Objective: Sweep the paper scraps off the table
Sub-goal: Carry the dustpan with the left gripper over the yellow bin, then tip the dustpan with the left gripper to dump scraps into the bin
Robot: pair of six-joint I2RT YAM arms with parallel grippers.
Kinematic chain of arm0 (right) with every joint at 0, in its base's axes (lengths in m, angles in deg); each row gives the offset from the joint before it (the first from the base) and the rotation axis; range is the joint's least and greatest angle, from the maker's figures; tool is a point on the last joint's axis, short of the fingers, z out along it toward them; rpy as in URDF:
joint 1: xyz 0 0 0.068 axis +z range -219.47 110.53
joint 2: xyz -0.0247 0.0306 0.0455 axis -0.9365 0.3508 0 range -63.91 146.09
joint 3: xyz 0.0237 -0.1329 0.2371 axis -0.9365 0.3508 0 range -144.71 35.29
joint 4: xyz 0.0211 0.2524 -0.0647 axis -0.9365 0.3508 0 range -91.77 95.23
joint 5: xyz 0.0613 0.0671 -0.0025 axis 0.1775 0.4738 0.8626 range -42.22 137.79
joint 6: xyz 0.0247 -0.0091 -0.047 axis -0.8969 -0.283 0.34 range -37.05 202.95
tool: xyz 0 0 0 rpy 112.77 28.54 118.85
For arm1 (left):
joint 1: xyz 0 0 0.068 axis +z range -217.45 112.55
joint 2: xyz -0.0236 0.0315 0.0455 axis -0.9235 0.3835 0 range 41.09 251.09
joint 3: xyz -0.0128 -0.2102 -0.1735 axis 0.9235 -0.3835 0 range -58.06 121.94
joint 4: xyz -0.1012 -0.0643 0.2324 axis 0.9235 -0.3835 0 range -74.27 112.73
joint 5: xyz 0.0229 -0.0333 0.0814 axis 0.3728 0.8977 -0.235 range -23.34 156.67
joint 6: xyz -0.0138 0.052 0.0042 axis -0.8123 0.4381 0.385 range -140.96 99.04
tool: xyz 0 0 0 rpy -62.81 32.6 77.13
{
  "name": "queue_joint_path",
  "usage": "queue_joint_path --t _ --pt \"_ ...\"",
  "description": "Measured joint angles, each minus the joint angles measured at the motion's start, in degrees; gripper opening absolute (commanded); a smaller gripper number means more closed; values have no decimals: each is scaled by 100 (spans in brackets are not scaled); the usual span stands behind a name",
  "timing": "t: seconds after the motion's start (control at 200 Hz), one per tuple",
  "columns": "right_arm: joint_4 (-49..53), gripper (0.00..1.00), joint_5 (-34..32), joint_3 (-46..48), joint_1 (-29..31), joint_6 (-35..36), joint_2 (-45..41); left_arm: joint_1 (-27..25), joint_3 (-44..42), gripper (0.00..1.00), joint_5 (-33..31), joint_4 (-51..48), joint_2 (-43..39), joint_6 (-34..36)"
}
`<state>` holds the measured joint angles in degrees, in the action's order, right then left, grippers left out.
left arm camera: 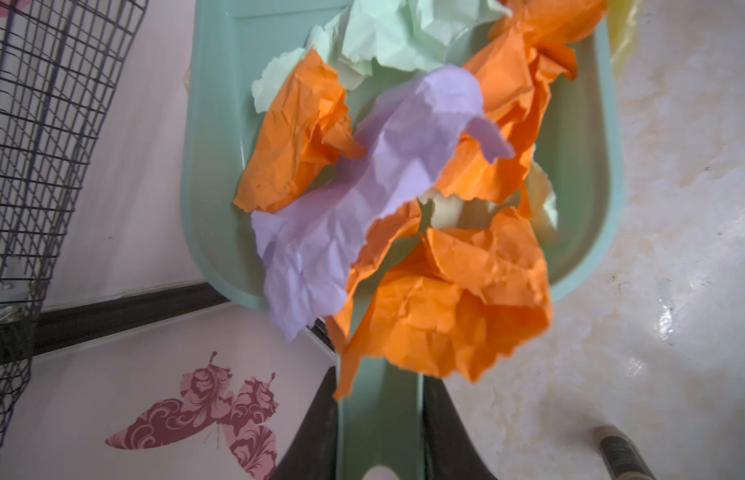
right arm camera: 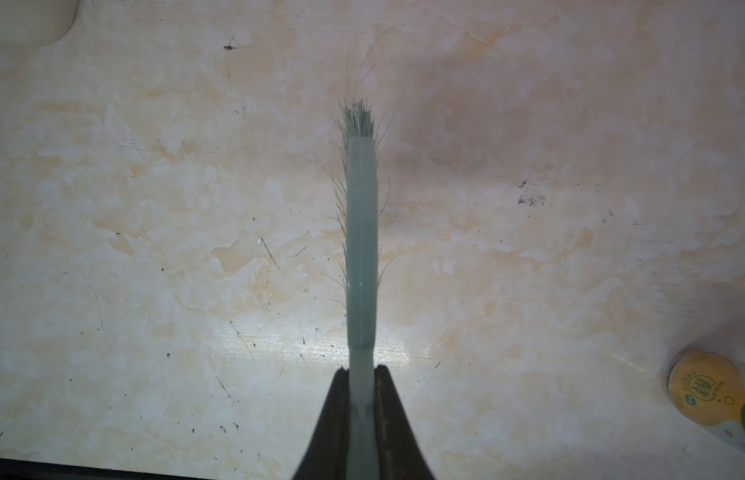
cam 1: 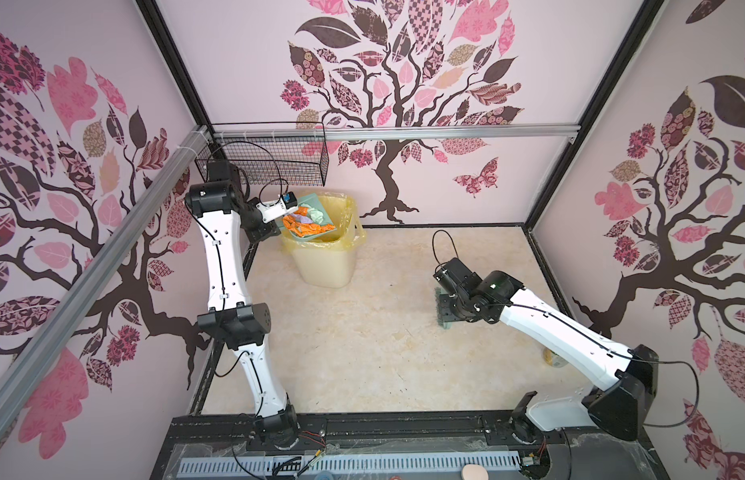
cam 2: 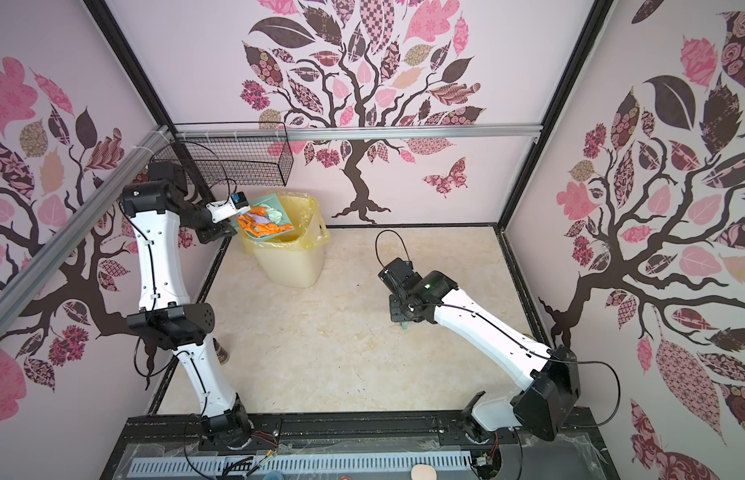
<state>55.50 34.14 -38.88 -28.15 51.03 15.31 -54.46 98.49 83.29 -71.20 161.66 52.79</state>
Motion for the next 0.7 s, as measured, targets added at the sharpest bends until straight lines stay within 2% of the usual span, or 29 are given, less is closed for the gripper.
queue_joint_path --t 0.145,0.315,0.505,0.7 --pt "-107 0 52 157 0 -28 -42 -146 31 0 -459 -7 33 94" --pt "-101 0 83 302 0 -68 -76 -595 -208 0 -1213 387 -46 426" --pt "-142 0 101 343 0 -111 -127 -1088 -575 0 -2122 1150 -186 1189" --pt "-238 0 138 420 0 -131 -190 -1250 -761 0 -2791 1912 -304 1941"
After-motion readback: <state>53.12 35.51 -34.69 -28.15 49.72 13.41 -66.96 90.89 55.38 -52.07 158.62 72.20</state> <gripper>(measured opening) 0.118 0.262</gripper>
